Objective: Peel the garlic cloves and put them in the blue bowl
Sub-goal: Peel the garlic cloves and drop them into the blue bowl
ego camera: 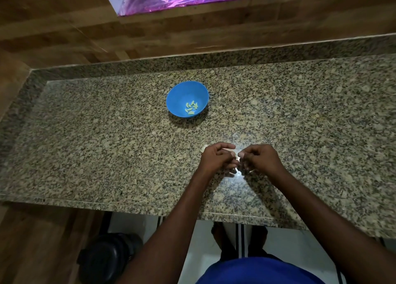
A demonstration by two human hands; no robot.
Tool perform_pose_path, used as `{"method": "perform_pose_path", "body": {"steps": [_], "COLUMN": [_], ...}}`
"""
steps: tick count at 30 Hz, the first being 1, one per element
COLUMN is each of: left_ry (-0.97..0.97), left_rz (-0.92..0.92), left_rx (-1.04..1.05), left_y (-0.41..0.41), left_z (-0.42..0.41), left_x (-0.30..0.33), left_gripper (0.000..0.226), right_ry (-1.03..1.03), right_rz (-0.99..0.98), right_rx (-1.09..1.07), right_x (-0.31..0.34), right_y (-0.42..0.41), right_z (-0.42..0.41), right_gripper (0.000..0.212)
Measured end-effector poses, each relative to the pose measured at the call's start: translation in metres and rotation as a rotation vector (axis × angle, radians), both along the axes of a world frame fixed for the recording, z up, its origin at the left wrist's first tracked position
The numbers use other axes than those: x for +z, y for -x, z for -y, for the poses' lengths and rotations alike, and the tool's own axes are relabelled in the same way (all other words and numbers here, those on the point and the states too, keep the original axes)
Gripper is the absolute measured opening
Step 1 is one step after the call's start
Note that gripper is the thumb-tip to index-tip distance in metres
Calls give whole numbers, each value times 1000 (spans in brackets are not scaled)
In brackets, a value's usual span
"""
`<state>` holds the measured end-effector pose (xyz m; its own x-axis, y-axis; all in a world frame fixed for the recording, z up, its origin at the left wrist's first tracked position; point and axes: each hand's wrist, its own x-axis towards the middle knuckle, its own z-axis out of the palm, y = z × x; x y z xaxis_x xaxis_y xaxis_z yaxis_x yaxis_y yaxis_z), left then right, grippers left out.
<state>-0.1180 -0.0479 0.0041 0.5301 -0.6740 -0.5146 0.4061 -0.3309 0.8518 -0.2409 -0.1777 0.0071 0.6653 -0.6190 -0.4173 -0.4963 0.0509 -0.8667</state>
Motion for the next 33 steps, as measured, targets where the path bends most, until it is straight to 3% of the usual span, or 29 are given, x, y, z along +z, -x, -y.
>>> {"method": "perform_pose_path", "body": {"steps": [3,8,11,15,23,26,28,31,33], "left_ry": [-18,-156,-240,-309,-349,-321,-298,-302,-317], "left_rz": [38,304,485,602,767,886,974,1158,1257], "left_rx": [47,86,53,30,61,-50,-204,-503,-601], "left_y": [0,-7,-12,-16,-32,-40,-47,-50,-46], "left_z": [3,12,26,44,46,53,66,83,83], "left_x": [-3,-14,-19,-29,-39,-31,-27,-29,-29], "left_gripper": [9,7,8,15,23,26,27,23,16], "right_ry": [-16,489,661,713,729,764,799,870,884], "right_rz": [-31,-260,-282,-256,-193,-148,-113,-100,-133], "right_rx": [19,193,326,333,148,169,270,370,360], "right_x": [-3,-7,-19,-32,-39,-38,-40,-45,-47], "right_y": [-1,2,5,4,12,8,0,-6,-4], "right_z": [1,-10,-20,-25,-22,-24,-30,-36,-35], "right_gripper": [8,10,26,20,15,20,25,10,18]}}
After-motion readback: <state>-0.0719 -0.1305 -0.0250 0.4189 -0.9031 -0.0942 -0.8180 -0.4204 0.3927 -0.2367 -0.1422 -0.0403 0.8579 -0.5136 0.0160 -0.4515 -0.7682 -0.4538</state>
